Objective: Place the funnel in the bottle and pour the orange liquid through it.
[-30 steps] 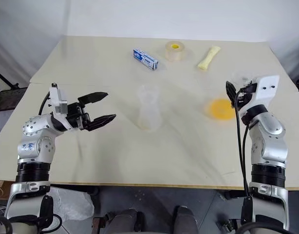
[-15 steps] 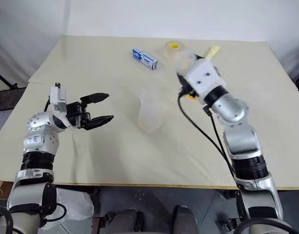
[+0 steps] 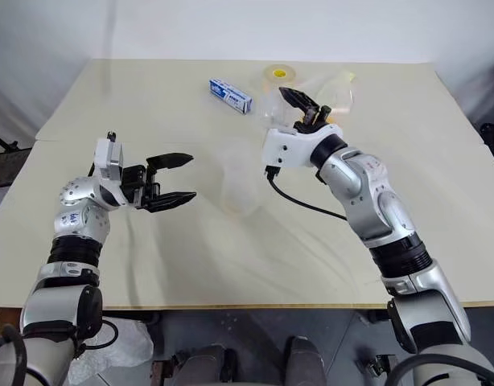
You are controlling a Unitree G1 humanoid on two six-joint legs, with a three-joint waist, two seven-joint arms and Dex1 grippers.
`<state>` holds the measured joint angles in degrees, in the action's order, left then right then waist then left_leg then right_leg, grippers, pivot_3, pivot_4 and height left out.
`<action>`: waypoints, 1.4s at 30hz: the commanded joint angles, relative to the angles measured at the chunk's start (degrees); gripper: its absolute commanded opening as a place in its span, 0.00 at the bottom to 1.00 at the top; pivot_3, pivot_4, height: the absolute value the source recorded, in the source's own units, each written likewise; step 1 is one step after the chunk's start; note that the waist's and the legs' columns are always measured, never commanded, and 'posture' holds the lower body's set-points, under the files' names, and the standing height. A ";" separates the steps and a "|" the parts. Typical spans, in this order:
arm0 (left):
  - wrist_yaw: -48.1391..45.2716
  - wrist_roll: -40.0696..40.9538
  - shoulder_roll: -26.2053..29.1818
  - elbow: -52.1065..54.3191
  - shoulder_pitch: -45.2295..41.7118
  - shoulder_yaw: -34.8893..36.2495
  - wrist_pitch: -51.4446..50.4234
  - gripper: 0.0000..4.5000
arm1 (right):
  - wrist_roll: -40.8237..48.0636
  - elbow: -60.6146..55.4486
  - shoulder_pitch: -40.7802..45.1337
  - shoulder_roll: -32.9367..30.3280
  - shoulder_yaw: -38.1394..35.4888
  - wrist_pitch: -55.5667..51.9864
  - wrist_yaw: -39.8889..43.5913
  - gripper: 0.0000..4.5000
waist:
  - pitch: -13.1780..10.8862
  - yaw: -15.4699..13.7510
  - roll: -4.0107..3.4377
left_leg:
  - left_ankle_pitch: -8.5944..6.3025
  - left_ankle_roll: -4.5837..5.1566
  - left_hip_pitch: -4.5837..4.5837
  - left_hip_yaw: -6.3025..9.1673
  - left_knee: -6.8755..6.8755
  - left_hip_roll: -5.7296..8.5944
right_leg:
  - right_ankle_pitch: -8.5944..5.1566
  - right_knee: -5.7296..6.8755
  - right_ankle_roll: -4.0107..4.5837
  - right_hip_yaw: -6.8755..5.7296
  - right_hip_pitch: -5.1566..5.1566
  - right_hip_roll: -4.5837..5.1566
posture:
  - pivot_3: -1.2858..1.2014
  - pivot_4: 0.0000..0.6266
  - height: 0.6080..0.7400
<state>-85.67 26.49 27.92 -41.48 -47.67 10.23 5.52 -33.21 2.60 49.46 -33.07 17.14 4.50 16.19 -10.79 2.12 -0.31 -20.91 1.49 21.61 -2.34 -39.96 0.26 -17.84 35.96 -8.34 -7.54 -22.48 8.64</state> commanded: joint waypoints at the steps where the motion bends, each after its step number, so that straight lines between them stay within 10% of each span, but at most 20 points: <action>1: -0.19 -0.01 0.53 0.14 -1.27 0.44 0.58 1.00 | -2.77 -0.20 2.51 -0.34 -0.20 3.89 -2.09 0.54 | 0.00 0.26 0.00 | 0.00 0.00 0.00 0.00 0.00 -0.01 | 0.00 0.01 0.00 -0.01 -0.01 0.00 | 0.52 0.24 1.00; 42: 2.30 0.62 0.19 2.71 1.33 0.80 -0.73 1.00 | -19.63 9.35 8.00 1.30 4.48 17.57 -10.77 0.54 | 0.00 1.11 0.00 | 0.00 0.00 0.02 0.06 0.00 0.00 | 0.00 0.03 0.00 0.02 0.00 0.01 | 0.52 0.24 1.00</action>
<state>-83.61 26.55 27.57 -41.00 -46.41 10.25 4.80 -52.52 13.37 55.78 -31.02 22.33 21.48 7.05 -10.79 3.23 -0.31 -20.91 1.49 21.63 -2.28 -39.96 0.26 -17.84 35.99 -8.34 -7.52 -22.48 8.64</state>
